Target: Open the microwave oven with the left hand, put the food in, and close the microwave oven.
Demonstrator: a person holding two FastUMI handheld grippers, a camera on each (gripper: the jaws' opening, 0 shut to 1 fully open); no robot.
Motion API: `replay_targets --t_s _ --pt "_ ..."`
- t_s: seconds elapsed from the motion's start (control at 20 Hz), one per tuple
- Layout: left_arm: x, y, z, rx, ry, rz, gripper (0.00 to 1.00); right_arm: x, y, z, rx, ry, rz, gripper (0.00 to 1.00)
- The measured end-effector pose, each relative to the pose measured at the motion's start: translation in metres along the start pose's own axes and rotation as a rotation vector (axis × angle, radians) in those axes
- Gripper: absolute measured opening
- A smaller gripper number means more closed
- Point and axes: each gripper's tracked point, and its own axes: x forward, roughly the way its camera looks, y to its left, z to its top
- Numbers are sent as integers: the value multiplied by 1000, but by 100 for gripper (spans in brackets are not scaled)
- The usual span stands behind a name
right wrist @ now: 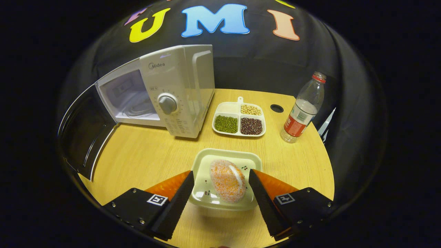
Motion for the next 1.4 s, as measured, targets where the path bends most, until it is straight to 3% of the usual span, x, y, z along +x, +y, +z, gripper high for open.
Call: replay_targets --t_s 0.1,0.4,0.65,0.7,0.8,0.95,1.05,1.2,1.4 --pt "-26 -16 41 -19 -85 29 98 8 -2 -6 -6 23 16 98" --pt "-59 -89 171 -86 -317 -23 100 27 -6 -26 -29 66 43 98" --pt "-76 -130 237 -110 -415 -66 98 40 -11 -40 12 94 46 98" --pt "-75 -134 246 -95 -430 -68 95 39 -11 -40 21 91 55 98" --pt "-74 -145 258 -67 -440 -76 98 40 -8 -40 29 81 67 88" --pt "-70 -157 275 -89 -458 -116 99 23 -14 -32 -54 46 16 60" --pt "-70 -166 287 -117 -491 -153 94 3 -7 -20 -117 -1 16 60" --pt "-63 -171 294 -119 -513 -201 94 -29 8 0 -216 -73 13 60" --pt "-60 -155 295 -115 -521 -211 99 -64 37 31 -412 -210 -35 59"
